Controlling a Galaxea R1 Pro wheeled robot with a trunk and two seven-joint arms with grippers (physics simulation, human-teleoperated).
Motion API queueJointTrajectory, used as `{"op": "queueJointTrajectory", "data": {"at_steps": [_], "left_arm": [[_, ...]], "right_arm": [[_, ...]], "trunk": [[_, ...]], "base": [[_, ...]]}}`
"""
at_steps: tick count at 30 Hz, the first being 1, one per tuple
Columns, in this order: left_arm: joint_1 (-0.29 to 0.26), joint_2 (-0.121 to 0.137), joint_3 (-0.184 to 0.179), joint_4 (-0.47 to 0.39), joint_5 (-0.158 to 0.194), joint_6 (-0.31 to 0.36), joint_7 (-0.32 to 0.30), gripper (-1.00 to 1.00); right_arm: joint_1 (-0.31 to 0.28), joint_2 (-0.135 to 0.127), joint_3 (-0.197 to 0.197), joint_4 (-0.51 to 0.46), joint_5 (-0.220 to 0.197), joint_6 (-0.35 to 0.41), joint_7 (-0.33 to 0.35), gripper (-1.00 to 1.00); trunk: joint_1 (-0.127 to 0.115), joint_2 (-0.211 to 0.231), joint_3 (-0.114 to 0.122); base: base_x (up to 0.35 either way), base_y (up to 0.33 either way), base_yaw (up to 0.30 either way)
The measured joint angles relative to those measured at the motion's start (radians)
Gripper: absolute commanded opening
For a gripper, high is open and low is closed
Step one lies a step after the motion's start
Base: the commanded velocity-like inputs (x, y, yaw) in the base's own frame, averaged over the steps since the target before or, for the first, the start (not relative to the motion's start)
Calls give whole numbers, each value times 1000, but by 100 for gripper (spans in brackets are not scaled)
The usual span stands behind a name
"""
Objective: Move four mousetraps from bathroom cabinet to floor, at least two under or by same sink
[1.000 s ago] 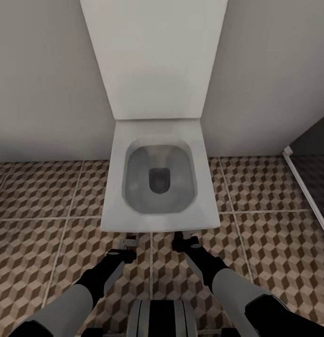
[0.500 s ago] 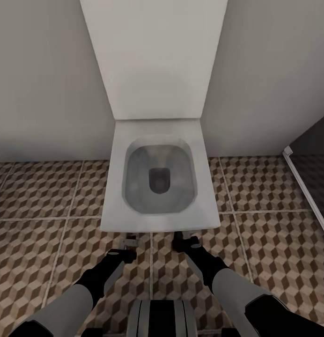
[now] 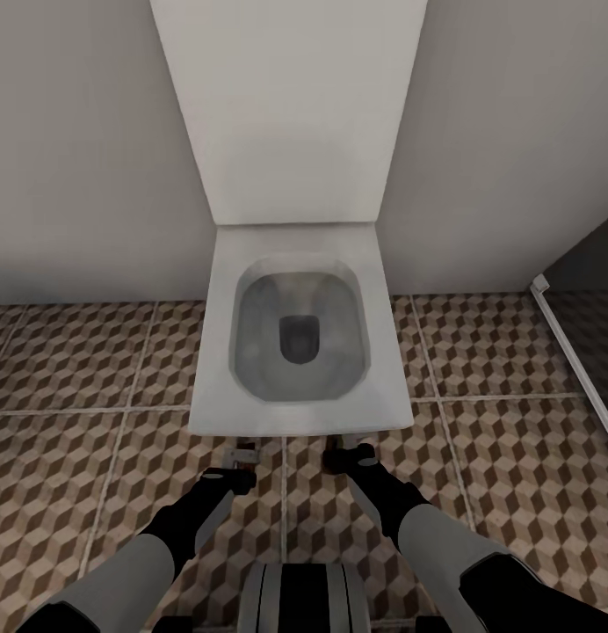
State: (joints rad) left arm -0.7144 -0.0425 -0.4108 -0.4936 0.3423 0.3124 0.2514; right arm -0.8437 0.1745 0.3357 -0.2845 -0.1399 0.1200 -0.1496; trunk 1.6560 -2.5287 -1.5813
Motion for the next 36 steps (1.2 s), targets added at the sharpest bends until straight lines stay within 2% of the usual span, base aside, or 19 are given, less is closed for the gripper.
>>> {"op": "queueJointTrajectory", "data": {"at_steps": [36], "left_arm": [[0, -1, 0, 0, 0, 0, 0, 100]], "right_arm": [[0, 0, 0, 0, 0, 0, 0, 100]], "trunk": [[0, 0, 0]], "base": [[0, 0, 0]]}}
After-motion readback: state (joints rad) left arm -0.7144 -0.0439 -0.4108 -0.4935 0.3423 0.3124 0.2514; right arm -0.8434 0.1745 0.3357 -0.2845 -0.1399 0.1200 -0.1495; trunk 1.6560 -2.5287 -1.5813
